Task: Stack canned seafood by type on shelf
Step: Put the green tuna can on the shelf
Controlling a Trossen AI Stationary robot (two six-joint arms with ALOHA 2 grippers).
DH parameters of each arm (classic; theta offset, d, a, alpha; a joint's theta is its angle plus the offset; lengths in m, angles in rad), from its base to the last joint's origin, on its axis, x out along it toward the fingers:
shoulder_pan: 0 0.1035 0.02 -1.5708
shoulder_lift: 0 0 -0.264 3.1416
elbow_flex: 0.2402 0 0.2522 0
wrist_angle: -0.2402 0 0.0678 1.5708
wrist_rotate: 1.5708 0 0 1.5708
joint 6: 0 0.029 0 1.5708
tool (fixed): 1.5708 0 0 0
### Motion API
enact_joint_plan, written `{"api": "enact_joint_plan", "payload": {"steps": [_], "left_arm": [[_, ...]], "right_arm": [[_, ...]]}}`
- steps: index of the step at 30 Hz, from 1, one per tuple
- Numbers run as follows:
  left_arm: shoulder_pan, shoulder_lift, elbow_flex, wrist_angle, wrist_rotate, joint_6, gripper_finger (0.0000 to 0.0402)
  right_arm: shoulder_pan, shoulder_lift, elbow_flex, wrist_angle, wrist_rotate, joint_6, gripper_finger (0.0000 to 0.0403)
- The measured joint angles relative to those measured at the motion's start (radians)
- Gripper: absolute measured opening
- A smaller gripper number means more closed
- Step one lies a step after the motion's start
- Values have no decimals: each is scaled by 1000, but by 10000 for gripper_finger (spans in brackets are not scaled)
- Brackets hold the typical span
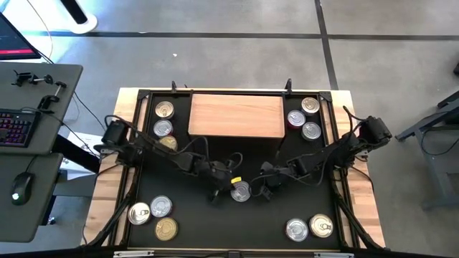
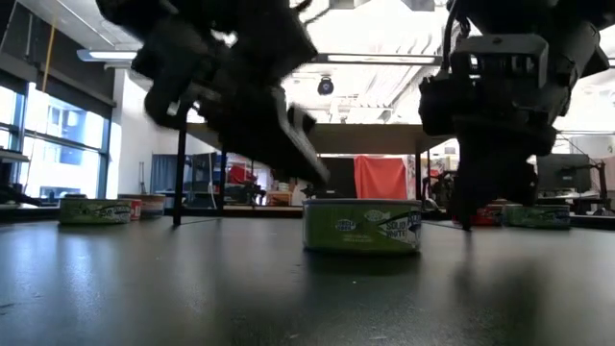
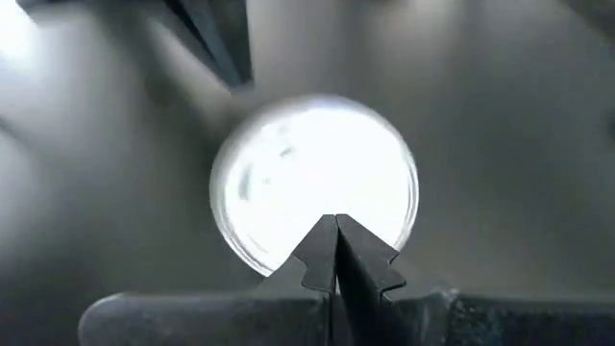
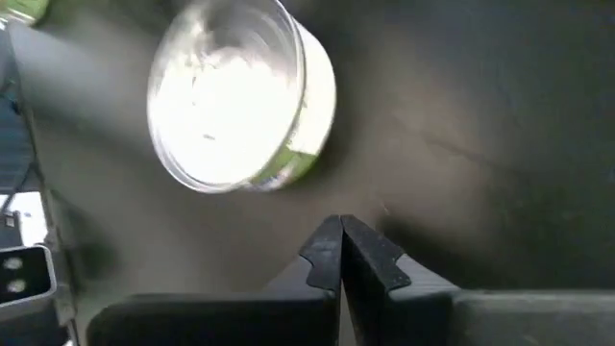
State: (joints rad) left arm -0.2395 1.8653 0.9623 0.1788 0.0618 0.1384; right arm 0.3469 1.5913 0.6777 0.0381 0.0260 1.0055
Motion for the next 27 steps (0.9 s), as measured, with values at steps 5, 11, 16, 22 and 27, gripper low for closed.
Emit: {"api": "enact_joint_plan", "payload": {"steps": [5,11,16,22,27], "left_arm": [[-23,14,2,-4,-77,-29,0],[-40,15,1,-8,-97,-31,0],[-44,14,2,-26,-100,-33,0],[-44,16,3,-52,-99,-32,0],[-42,14,3,-90,-101,-23,0]], "right_arm": [[0,1,0,34,30,-23,0],[0,47,0,98,38,-17,0],[0,106,27,138,26,4,0],[0,126,75,124,30,0,0],[2,125,125,114,32,-3,0]]}}
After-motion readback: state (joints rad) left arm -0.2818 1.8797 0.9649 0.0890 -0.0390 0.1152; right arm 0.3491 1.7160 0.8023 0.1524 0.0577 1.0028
